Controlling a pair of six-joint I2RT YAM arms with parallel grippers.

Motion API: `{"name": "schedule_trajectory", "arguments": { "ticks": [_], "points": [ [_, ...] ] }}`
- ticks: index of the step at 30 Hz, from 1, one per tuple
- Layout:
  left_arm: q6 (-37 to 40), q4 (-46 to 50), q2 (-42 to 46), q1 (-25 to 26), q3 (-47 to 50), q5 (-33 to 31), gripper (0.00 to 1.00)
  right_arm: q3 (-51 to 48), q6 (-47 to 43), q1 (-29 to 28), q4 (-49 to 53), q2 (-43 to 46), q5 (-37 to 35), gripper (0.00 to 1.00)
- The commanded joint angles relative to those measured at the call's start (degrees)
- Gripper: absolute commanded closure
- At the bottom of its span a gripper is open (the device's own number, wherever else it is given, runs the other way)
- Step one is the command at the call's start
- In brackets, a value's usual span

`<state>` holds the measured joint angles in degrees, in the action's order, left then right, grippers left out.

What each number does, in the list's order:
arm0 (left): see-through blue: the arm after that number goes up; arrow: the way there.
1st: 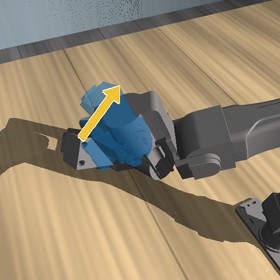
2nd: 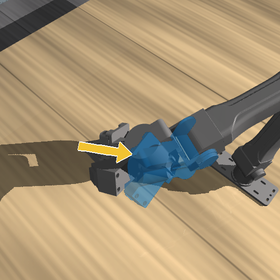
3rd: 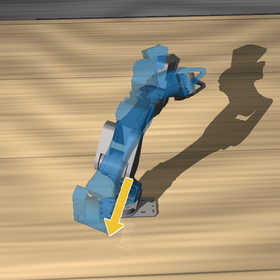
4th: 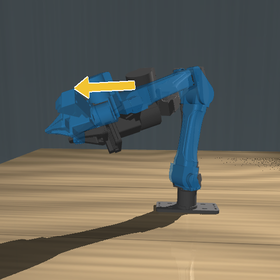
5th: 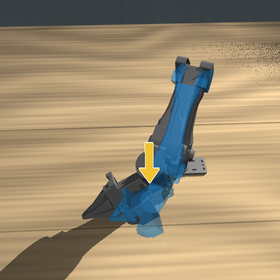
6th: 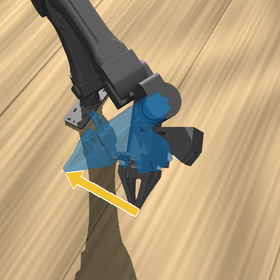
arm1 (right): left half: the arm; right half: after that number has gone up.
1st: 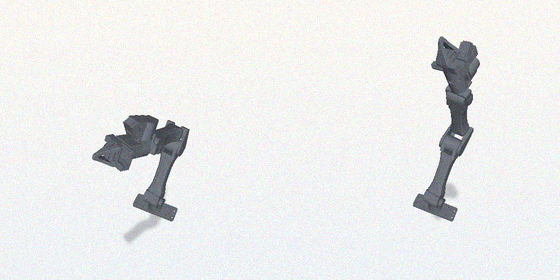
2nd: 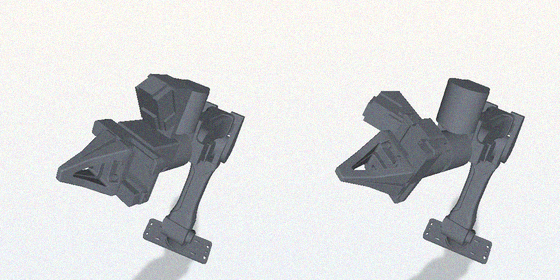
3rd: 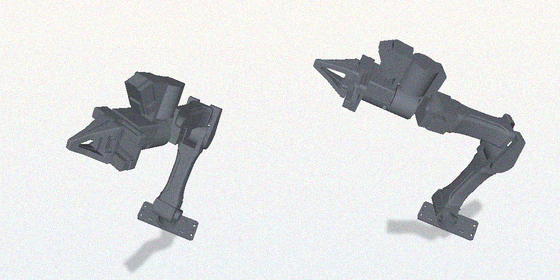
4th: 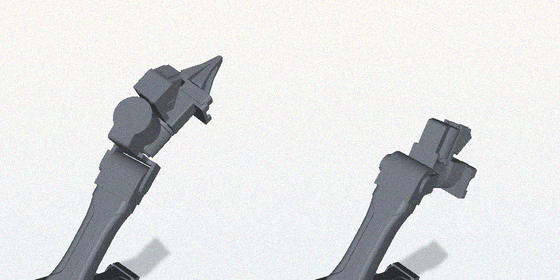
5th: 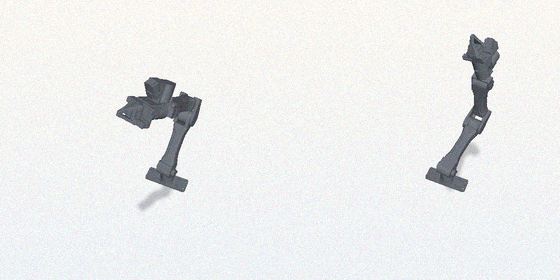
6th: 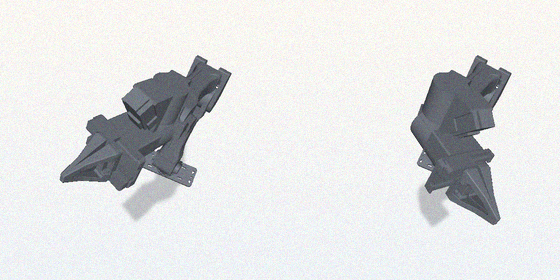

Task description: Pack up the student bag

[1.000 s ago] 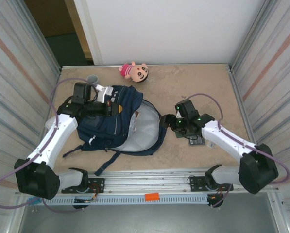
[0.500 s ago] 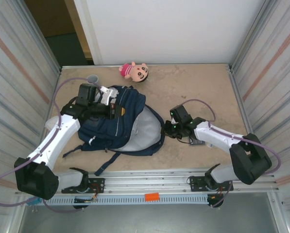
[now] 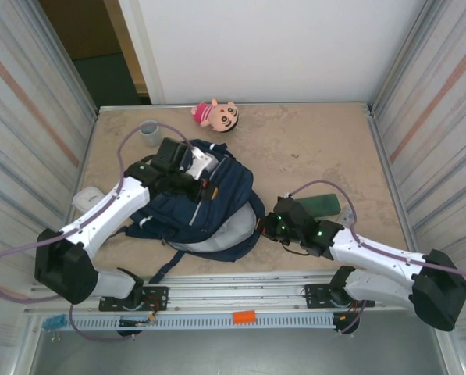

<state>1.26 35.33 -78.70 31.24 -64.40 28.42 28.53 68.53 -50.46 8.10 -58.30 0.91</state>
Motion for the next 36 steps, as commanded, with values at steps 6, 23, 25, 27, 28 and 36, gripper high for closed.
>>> {"name": "schedule_trajectory", "arguments": {
  "ticks": [6, 23, 25, 27, 28, 36],
  "points": [
    [10.7, -1.5, -5.8, 10.5, 1.4, -10.8, 1.00, -0.4, 0.7, -0.2, 6.5, 3.6, -4.0, 0.81],
    [-3.1, -7.7, 2.1, 12.0, 4.6, -13.3, 0.33, 11.6, -51.8, -1.4, 18.2, 11.1, -2.7, 0.32],
    [-6.8, -7.7, 6.7, 10.6, 4.9, -13.9, 0.27, 14.8, -61.0, -3.2, 21.4, 8.2, -0.6, 0.32],
    [-11.7, -8.1, 11.7, 7.8, 6.8, -13.8, 0.22, 17.9, -70.3, -6.6, 24.9, 4.1, -0.9, 0.31],
    [-13.7, -8.2, 13.7, 6.3, 8.0, -13.7, 0.21, 19.0, -73.8, -8.5, 26.4, 2.0, -1.6, 0.30],
    [-22.4, -6.2, 26.5, -8.1, 19.0, -6.7, 0.19, 23.6, -90.8, -18.4, 28.3, -18.3, -5.0, 0.14]
  ]
}}
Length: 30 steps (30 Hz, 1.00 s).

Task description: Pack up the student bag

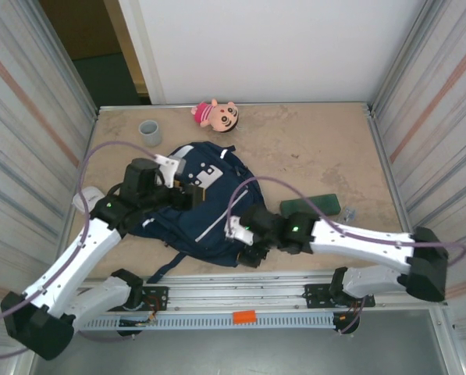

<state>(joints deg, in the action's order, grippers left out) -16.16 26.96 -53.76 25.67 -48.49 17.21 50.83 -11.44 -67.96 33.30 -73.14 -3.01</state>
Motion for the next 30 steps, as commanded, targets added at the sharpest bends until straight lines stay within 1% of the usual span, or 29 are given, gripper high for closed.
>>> {"name": "schedule_trajectory", "arguments": {
  "ticks": [1, 5, 7, 8, 10, 11, 13, 14, 15, 16, 17, 18, 22, 26, 30],
  "points": [
    [-5.6, 2.3, 2.2, -3.2, 3.6, 5.3, 0.19, 1.1, -11.7, -0.9, 2.4, -5.1, -1.3, 0.14],
    [-7.9, 4.1, 3.4, -3.6, 5.2, 2.2, 0.17, -0.3, -14.3, -0.7, -3.9, -10.5, -8.8, 0.14],
    [-8.9, 4.3, 3.3, -3.8, 6.2, 0.9, 0.16, -0.7, -14.4, -0.3, -6.9, -12.1, -11.9, 0.17],
    [-9.5, 4.1, 3.2, -4.1, 6.9, 0.7, 0.17, -0.8, -14.8, -0.2, -7.9, -12.8, -12.6, 0.23],
    [-10.5, 3.4, 3.3, -4.5, 8.3, 0.4, 0.17, -1.1, -15.3, -0.2, -9.5, -13.0, -14.1, 0.45],
    [-11.0, 3.1, 3.5, -4.8, 9.0, 0.4, 0.16, -1.3, -15.6, -0.2, -9.7, -12.5, -14.6, 0.53],
    [-11.6, 3.0, 4.1, -5.3, 9.7, 0.3, 0.17, -1.0, -16.5, -0.2, -8.7, -10.5, -14.1, 0.65],
    [-11.7, 3.0, 4.7, -5.6, 10.1, 0.1, 0.17, -0.6, -16.8, 0.2, -7.8, -9.0, -13.3, 0.77],
    [-11.8, 2.9, 5.4, -5.7, 10.3, 0.0, 0.17, 0.0, -16.9, 0.7, -6.9, -7.6, -12.2, 0.86],
    [-11.9, 2.6, 6.3, -5.8, 10.5, -0.1, 0.17, 0.8, -16.6, 1.8, -5.8, -5.8, -10.4, 0.94],
    [-11.9, 2.1, 7.4, -5.8, 10.5, 0.1, 0.18, 1.7, -15.8, 3.3, -4.7, -3.8, -8.0, 0.99],
    [-11.8, 1.4, 8.3, -5.8, 10.7, 0.5, 0.18, 2.6, -15.1, 4.8, -4.0, -2.1, -5.4, 1.00],
    [-9.0, -0.8, 12.7, -5.8, 11.2, 1.4, 0.20, 5.0, -13.3, 11.3, -3.9, 4.5, 3.9, 1.00],
    [-5.9, -2.2, 17.1, -5.8, 13.2, 0.5, 0.24, 7.2, -12.9, 17.0, -3.4, 7.2, 7.7, 1.00],
    [-6.0, -4.3, 21.3, -5.8, 17.7, -0.9, 0.30, 9.6, -11.1, 22.1, -2.6, 8.1, 11.1, 1.00]
  ]
}}
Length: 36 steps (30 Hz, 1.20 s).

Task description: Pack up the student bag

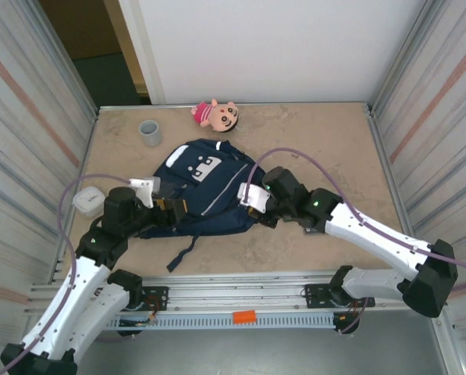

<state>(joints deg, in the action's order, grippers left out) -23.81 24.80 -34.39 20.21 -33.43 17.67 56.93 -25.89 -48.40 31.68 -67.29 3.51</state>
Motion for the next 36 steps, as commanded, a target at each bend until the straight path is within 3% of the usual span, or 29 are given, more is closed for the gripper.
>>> {"name": "schedule_trajectory", "arguments": {
  "ticks": [1, 17, 23, 36],
  "points": [
    [1.1, -3.0, 3.0, -0.4, 4.0, -1.6, 0.31, 4.1, 3.8, 3.4, -1.0, 2.3, 5.2, 1.00],
    [-5.6, -11.2, 14.6, 1.6, 16.3, -0.7, 0.34, 10.2, 11.1, 9.1, -1.6, -2.8, 7.8, 1.00],
    [-7.8, -8.6, 19.7, 4.6, 17.7, -5.9, 0.36, 11.9, 13.3, 10.5, -1.5, -4.3, 8.8, 1.00],
    [-12.9, -1.8, 14.0, 10.6, 14.4, -9.7, 0.33, 13.2, 14.6, 11.7, -1.7, -5.3, 9.7, 1.00]
  ]
}}
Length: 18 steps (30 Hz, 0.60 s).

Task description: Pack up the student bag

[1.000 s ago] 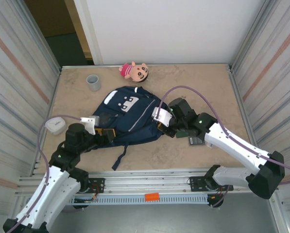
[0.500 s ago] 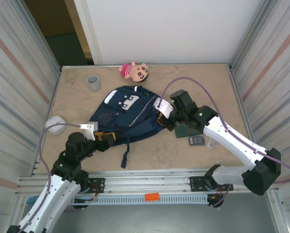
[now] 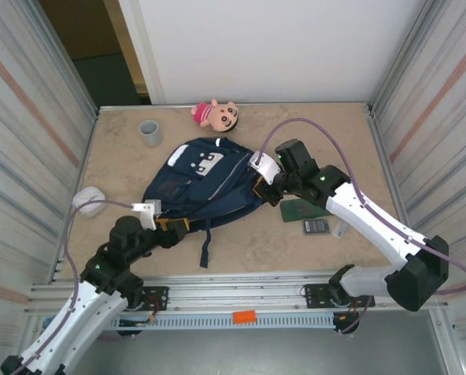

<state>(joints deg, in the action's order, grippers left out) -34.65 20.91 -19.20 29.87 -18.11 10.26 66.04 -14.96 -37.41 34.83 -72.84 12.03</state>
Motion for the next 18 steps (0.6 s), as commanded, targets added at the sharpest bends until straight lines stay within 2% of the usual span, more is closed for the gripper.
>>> {"name": "schedule_trajectory", "arguments": {
  "ticks": [1, 5, 9, 14, 18],
  "points": [
    [-2.3, 2.1, -1.5, 1.2, -0.7, -2.3, 0.33, 4.2, 3.9, 0.8, -4.7, 0.2, 1.2, 1.00],
    [-1.8, -0.4, -1.6, 2.2, 0.9, -2.5, 0.36, 4.5, 4.2, 0.8, -4.5, 0.0, 2.0, 1.00],
    [0.9, -5.8, -2.0, 2.3, 3.5, -2.8, 0.49, 4.4, 4.4, 0.8, -4.7, 0.1, 3.2, 1.00],
    [4.7, -11.0, -4.1, 2.3, 4.5, -3.4, 0.53, 4.1, 4.3, 0.8, -4.1, 0.4, 3.8, 1.00],
    [7.1, -15.2, -7.2, 2.2, 4.7, -1.2, 0.66, 3.8, 4.8, 0.8, -4.5, 0.6, 4.4, 1.00]
  ]
}}
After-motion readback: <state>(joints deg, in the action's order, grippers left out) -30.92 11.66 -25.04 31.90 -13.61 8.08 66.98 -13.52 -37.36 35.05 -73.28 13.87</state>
